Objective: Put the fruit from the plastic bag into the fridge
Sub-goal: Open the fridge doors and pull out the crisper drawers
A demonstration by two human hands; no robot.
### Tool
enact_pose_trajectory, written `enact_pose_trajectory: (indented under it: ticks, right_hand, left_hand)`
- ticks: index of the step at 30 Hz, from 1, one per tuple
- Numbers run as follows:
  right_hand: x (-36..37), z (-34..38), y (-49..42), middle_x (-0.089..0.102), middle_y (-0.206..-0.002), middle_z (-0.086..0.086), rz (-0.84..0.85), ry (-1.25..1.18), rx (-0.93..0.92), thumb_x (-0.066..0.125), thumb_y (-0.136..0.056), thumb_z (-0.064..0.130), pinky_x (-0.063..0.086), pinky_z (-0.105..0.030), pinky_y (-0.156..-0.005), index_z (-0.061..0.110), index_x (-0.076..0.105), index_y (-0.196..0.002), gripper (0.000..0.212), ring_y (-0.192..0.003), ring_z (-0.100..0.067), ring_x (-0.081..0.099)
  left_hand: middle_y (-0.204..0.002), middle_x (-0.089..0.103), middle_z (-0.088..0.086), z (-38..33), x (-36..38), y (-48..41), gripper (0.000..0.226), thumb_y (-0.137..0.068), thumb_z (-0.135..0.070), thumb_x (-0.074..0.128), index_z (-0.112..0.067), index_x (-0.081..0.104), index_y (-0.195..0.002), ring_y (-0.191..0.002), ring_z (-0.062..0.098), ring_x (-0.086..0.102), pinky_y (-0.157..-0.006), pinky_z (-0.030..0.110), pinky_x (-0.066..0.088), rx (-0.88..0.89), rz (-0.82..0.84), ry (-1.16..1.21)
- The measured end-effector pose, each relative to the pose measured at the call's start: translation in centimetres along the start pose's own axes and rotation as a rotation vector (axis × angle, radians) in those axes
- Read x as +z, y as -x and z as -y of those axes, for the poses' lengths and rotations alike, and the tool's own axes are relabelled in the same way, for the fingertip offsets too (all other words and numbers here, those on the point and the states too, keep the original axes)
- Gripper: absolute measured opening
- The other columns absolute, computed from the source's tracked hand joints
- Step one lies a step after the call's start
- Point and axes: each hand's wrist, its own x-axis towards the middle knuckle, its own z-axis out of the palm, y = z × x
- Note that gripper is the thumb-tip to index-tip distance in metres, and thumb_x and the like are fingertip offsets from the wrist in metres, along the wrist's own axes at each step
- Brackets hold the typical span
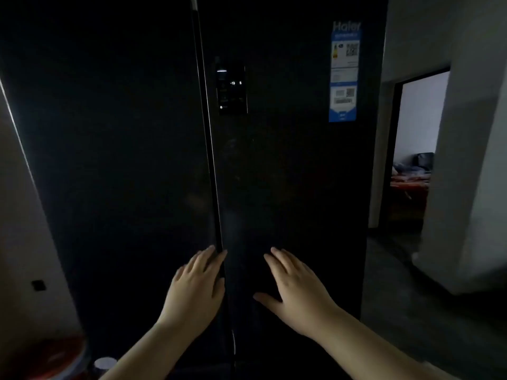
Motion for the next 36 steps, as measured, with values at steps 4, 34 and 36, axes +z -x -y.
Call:
enact_pose_trajectory:
  ticks: [4,34,36]
  right_hand:
    - [3.1,0.6,-2.6,-0.009,-0.159,0.0,0.016,-0.008,0.044,0.023,-0.078,0.07,0.006,-0.033,-0.117,0.021,0.007,-0.151,0.089,-0.146,-0.018,-0.004]
    - [24.1,0.4,-6.5,-0.002,-0.158,0.001,0.089,-0.17,0.118,0.055,-0.091,0.038,0.015,-0.027,-0.113,0.017,0.009,-0.151,0.078,-0.145,-0.014,0.001]
    - [25.6,0.3,-5.3,0.014,-0.156,0.006,0.138,-0.5,0.231,0.058,-0.091,0.033,0.022,-0.023,-0.111,0.02,0.02,-0.149,0.071,-0.142,-0.008,0.014]
  left_hand:
    - [-0.143,0.043,-0.008,2.4,2.7,-1.4,0.047,-0.09,-0.029,0.053,-0.029,0.046,-0.136,-0.132,0.01,0.039,-0.104,0.026,0.031,0.04,-0.011,0.004]
    - [-0.156,0.017,0.007,12.0,20.2,2.6,0.069,-0.084,-0.022,0.059,-0.016,0.028,-0.146,-0.143,0.024,0.015,-0.112,0.048,0.026,0.017,0.21,0.022]
    - [-0.153,0.023,0.002,11.7,21.1,4.0,0.063,-0.086,-0.019,0.055,-0.019,0.032,-0.144,-0.14,0.019,0.019,-0.112,0.036,0.024,-0.032,0.206,0.204]
